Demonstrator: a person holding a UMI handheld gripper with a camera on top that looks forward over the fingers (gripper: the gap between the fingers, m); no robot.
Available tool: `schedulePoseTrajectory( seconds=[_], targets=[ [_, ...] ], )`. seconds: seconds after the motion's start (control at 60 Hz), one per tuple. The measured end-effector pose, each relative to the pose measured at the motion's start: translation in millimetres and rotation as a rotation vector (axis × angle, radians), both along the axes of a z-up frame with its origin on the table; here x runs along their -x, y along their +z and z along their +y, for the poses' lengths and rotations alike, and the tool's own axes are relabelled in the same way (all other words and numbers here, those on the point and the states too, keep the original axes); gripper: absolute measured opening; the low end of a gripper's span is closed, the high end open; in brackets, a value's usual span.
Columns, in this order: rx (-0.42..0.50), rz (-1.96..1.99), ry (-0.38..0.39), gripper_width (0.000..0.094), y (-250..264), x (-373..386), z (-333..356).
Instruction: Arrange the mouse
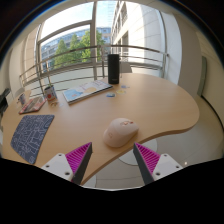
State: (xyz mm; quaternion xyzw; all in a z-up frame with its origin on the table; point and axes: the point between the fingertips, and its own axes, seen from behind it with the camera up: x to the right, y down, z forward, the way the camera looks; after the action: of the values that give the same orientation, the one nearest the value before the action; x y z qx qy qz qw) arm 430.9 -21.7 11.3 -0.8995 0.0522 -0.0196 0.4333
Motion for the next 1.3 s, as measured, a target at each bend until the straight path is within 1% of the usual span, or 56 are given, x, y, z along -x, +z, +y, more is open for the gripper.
schedulePoseTrajectory(
  seconds=[0.15, 0.167, 0.217, 0.35, 0.367, 0.433, 0.517, 0.567, 0.717, 0.767, 0.817, 0.867, 0.917, 1.0, 1.067, 1.117, 1.15, 1.2, 1.25, 1.267, 1.3],
  targets=[
    [-0.001, 0.034, -0.025, 0.0846, -10, -14, 47],
    [0.000, 0.035, -0.035, 0.0854, -13, -24, 57],
    [-0.003, 0.036, -0.052, 0.0850, -14, -17, 61],
    [-0.007, 0.058, -0.067, 0.0828, -20, -26, 87],
    [-0.005, 0.055, -0.071, 0.0816, -22, -26, 89],
    [-0.013, 0.009, -0.078, 0.0705, -23, -33, 98],
    [-0.029, -0.038, -0.076, 0.0531, -24, -36, 105],
    [-0.033, -0.031, -0.079, 0.0516, -24, -36, 106],
    [-0.033, -0.046, -0.087, 0.0420, -23, -37, 107],
    [-0.031, -0.062, -0.095, 0.0407, -18, -38, 107],
    [-0.051, -0.061, -0.109, 0.0405, -1, -35, 108],
    [-0.099, -0.065, -0.128, 0.0406, 29, -31, 112],
    [-0.161, -0.068, -0.139, 0.0406, 72, -20, 114],
    [-0.292, -0.062, -0.153, 0.0405, 159, 8, 119],
    [-0.392, -0.042, -0.152, 0.0404, 219, 46, 120],
    [-0.444, -0.033, -0.137, 0.0403, 250, 83, 118],
    [-0.462, -0.028, -0.119, 0.0402, 265, 114, 118],
    [-0.459, -0.010, -0.081, 0.0402, 263, 158, 123],
    [-0.431, 0.011, -0.037, 0.0402, 242, 206, 124],
    [-0.414, 0.015, -0.023, 0.0402, 229, 228, 117],
    [-0.370, 0.023, 0.006, 0.0403, 214, 252, 126]
  ],
)
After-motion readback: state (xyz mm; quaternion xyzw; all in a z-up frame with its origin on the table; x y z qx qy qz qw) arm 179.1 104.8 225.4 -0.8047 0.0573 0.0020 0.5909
